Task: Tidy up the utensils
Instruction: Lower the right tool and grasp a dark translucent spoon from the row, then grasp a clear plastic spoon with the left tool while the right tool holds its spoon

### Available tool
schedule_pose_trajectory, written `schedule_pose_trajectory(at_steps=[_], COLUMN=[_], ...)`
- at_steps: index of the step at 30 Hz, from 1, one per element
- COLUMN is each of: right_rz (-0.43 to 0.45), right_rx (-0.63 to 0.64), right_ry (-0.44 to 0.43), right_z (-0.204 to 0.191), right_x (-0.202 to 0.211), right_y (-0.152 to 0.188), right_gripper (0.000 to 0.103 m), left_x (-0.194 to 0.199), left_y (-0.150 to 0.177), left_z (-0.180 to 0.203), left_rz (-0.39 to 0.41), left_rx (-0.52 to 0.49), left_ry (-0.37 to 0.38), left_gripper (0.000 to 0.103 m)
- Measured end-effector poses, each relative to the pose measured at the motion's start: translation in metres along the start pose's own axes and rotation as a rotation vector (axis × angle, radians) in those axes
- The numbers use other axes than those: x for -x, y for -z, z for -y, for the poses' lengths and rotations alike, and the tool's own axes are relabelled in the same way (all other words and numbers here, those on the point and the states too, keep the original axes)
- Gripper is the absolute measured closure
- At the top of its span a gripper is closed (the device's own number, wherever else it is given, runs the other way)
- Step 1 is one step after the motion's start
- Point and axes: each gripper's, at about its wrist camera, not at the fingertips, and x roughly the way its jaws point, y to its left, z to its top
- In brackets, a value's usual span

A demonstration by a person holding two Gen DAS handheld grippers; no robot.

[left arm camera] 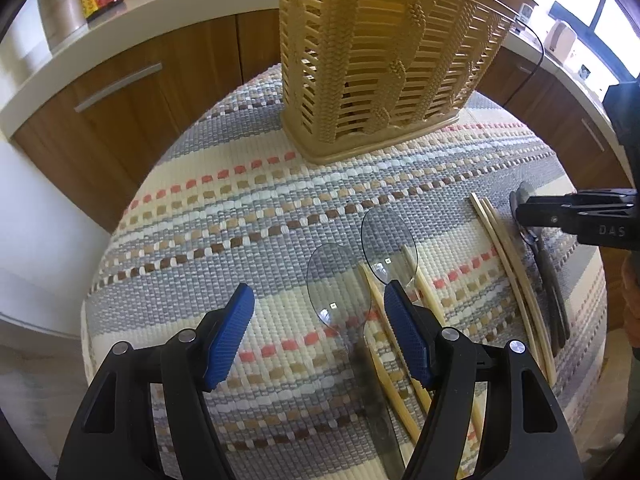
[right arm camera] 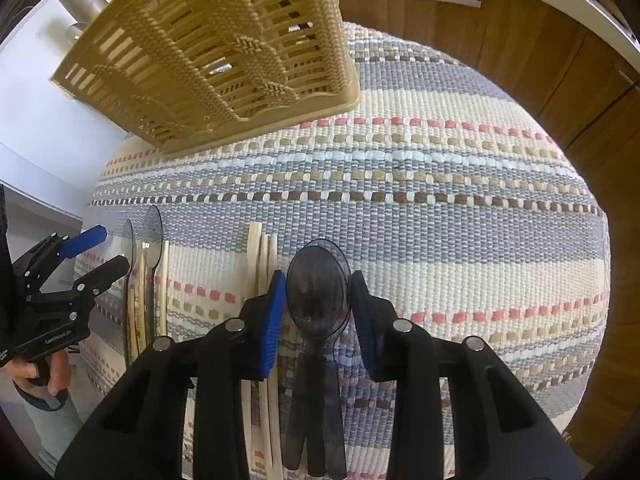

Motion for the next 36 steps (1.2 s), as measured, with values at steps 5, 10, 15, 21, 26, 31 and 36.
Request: schedule_pose_trajectory(at_steps=[5, 10, 15, 21, 26, 31, 36], right_rz=[0.038, 0.104, 0.117, 0.118, 0.085, 0.022, 0.041], right_rx=[0.013, 0.068, 0.049, 0.074, 0.096, 0.085, 0.075], right_ry=[-0.021, -0.007, -0.041, -0.077, -0.093, -0.184, -0.170], right_z=[0.005, 0.002, 0.006, 0.009, -0.005, -0.005, 0.004], right_x=[0.017, 0.038, 0.049, 0.067, 0.055, 0.046, 0.054], right_y=[0.007, 0.019, 0.014, 0.022, 0.020, 0.019, 0.019], right_gripper=[0.073, 0.073, 0.073, 0.073, 0.073, 0.073, 0.073], left_x=[0.004, 0.005, 0.005, 0.005, 0.002, -0.003, -0.012], left_y=[0.003, 0.007, 0.008, 0.007, 0.007, 0.008, 0.002], left_z=[0.002, -0.007, -0.013, -0.012, -0.009, -0.002, 0.003], left_rz=[0.005, 0.004, 0.006, 0.010, 0.003, -0.020, -0.030], left_rx=[-0.019, -0.008, 0.017, 0.011, 0.000, -0.041, -0.048], left_ry=[0.000, 0.008, 0.035, 0.036, 0.036, 0.026, 0.031], left_gripper=[0.037, 0.037, 0.037, 0.037, 0.037, 0.037, 0.037])
